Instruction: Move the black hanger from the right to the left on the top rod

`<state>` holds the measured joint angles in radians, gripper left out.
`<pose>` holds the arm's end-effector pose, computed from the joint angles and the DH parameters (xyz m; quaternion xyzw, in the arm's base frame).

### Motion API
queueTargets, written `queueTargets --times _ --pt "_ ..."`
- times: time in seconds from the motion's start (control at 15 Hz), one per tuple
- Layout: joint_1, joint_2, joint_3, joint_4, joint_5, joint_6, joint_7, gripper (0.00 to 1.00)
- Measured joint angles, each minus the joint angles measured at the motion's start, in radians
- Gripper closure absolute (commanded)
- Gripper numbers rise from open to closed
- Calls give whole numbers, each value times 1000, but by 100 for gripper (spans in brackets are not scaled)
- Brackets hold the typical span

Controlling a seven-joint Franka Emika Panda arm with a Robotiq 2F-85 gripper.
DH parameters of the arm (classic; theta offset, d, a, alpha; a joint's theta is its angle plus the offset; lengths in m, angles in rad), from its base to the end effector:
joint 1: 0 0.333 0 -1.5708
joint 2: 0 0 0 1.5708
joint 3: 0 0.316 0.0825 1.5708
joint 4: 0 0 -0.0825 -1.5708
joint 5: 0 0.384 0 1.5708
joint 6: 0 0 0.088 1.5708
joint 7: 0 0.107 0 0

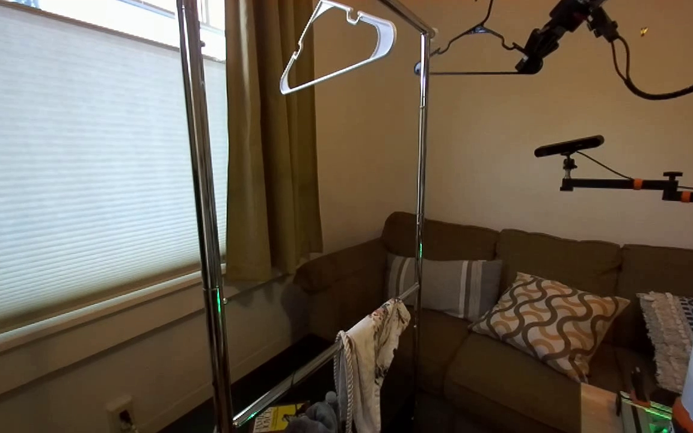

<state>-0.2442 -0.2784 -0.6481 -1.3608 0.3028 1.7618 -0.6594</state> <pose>0.2453 -0.3896 0.8611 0.9189 -0.1059 0.3771 0.0473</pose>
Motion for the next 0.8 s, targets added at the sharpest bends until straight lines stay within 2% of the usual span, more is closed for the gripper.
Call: queueTargets --times 0.27,0.53,0.8 --pt "-23 -28 48 -55 -168 -166 -6 98" --pt "-41 -97 133 -202 -360 -282 -25 98" --pt "-47 -183 184 -335 -523 -437 -92 98"
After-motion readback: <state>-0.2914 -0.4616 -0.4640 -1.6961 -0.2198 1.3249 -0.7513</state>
